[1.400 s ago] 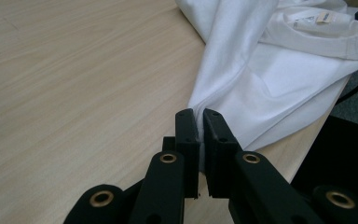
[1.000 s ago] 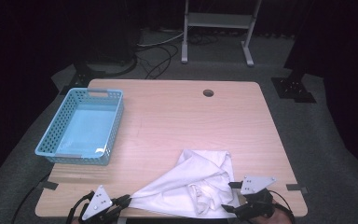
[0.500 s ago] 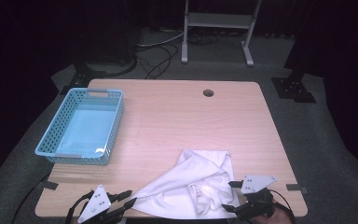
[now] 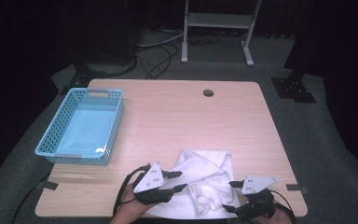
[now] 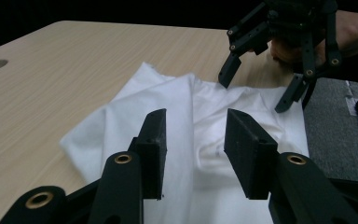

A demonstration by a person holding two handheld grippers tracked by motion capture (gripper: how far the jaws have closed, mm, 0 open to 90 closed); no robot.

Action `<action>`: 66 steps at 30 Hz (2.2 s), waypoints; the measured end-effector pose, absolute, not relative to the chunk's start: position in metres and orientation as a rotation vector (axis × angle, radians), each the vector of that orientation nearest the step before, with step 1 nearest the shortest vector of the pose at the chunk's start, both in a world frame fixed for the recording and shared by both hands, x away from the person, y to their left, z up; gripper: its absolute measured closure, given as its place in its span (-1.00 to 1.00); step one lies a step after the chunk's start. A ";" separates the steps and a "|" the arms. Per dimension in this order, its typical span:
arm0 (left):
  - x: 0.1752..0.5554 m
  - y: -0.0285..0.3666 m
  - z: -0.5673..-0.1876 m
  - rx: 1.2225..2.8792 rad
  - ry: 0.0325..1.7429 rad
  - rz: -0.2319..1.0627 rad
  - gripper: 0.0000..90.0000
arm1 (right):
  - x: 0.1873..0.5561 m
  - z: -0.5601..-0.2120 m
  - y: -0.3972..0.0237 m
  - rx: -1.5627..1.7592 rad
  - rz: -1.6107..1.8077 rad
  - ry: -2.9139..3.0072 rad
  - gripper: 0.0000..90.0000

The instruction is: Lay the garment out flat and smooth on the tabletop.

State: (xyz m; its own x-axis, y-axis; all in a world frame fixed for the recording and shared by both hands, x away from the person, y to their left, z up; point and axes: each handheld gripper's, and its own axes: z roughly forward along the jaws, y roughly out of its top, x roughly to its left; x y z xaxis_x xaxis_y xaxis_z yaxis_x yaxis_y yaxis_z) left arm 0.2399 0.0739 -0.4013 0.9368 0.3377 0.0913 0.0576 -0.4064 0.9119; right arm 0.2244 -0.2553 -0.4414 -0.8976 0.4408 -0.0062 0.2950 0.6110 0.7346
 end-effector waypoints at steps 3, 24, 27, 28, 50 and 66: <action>0.251 0.052 -0.402 2.002 0.251 0.299 0.28 | 0.224 -0.442 -0.254 0.605 1.157 2.652 -0.54; 0.286 -0.017 -0.413 2.210 0.173 0.257 0.21 | 0.226 -0.440 -0.257 0.611 1.168 2.645 -0.55; 0.285 -0.018 -0.414 2.219 0.163 0.255 0.26 | 0.226 -0.439 -0.256 0.608 1.171 2.641 -0.55; 0.285 -0.018 -0.414 2.223 0.165 0.256 0.27 | 0.226 -0.439 -0.256 0.608 1.173 2.639 -0.55; 0.288 -0.014 -0.412 2.255 0.200 0.344 0.96 | 0.226 -0.436 -0.257 0.607 1.179 2.627 -0.55; 0.271 0.041 -0.394 2.153 0.305 0.376 0.96 | 0.224 -0.432 -0.257 0.595 1.191 2.614 -0.55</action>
State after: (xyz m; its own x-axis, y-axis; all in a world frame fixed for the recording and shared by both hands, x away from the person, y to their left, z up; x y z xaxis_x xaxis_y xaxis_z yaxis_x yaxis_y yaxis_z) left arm 0.2714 0.0413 -0.3940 0.9233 0.3521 0.1534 0.0783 -0.5635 0.8224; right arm 0.2235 -0.2568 -0.4323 -0.8971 0.4414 -0.0214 0.2734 0.5924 0.7578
